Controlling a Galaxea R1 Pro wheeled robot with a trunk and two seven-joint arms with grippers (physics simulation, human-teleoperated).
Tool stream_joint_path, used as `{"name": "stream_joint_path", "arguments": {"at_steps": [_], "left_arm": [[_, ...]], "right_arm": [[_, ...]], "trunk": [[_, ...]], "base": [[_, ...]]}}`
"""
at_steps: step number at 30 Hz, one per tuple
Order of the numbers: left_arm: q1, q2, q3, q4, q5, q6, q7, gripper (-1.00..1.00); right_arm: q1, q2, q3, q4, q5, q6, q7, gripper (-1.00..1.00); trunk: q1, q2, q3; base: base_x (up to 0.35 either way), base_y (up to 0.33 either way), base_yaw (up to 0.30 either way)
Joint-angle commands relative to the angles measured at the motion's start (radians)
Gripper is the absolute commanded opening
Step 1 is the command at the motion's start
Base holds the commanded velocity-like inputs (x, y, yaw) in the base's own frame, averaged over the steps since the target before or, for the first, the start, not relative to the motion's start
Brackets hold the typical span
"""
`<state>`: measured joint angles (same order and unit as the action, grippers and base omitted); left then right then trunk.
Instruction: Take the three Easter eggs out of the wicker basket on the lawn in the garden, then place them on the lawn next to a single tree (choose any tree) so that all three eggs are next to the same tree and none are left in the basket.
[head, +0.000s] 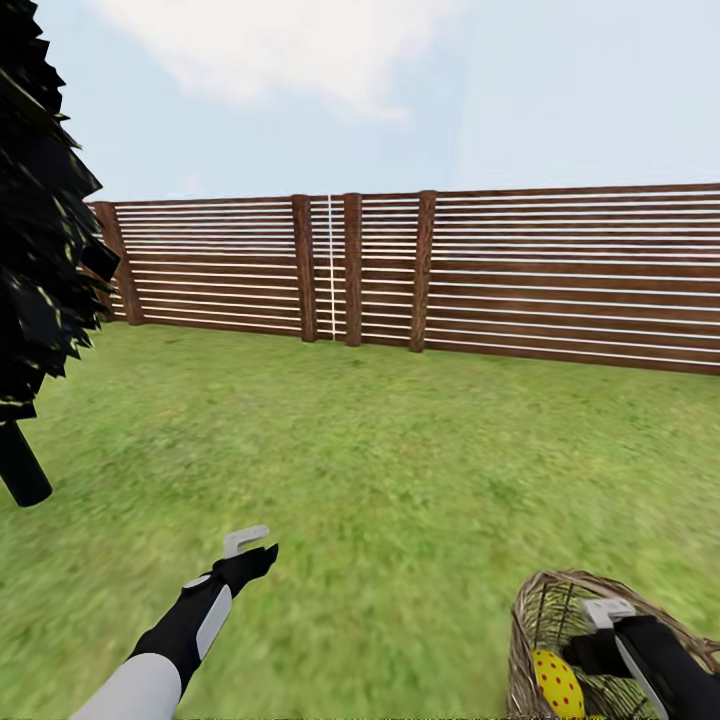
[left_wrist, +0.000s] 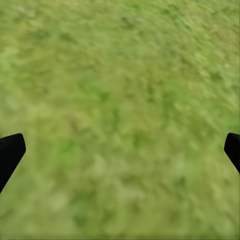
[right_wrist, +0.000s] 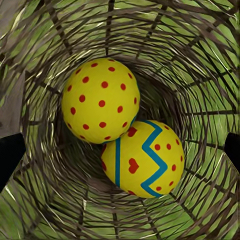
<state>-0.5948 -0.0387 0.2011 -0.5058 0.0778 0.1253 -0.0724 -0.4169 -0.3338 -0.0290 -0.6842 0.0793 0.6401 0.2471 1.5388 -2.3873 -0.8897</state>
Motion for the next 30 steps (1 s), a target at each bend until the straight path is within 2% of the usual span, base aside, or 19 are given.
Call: {"name": "stream_joint_path", "arguments": {"at_steps": [1,8,11,16,30], "left_arm": [[0.000,-0.001,0.008,-0.002,0.008,0.008,-0.007,1.00],[0.000,-0.001,0.006,-0.002,0.008,0.008,-0.007,1.00],[0.000,-0.005,0.006,-0.001,0.008,0.008,-0.007,1.00],[0.000,-0.010,0.007,-0.002,0.008,0.008,-0.007,1.00],[0.000,-0.010,0.006,-0.002,0.008,0.008,-0.007,1.00]], "right_arm": [[0.000,-0.005,-0.003,-0.001,0.008,0.004,0.008,1.00],[0.000,-0.022,-0.002,-0.001,0.007,0.004,0.008,1.00],[0.000,-0.039,-0.015,-0.001,0.006,0.003,0.008,1.00],[0.000,-0.045,-0.023,0.000,0.005,0.003,0.009,1.00],[0.000,-0.036,-0.021,0.000,0.010,0.003,0.008,1.00]], "trunk": [[0.004,-0.008,-0.004],[0.031,-0.057,-0.026],[0.042,-0.078,-0.036],[0.061,-0.113,-0.051],[0.068,-0.116,-0.105]], "base": [[0.000,0.000,0.000],[0.000,0.000,0.000],[0.000,0.000,0.000],[0.000,0.000,0.000],[0.000,0.000,0.000]]}}
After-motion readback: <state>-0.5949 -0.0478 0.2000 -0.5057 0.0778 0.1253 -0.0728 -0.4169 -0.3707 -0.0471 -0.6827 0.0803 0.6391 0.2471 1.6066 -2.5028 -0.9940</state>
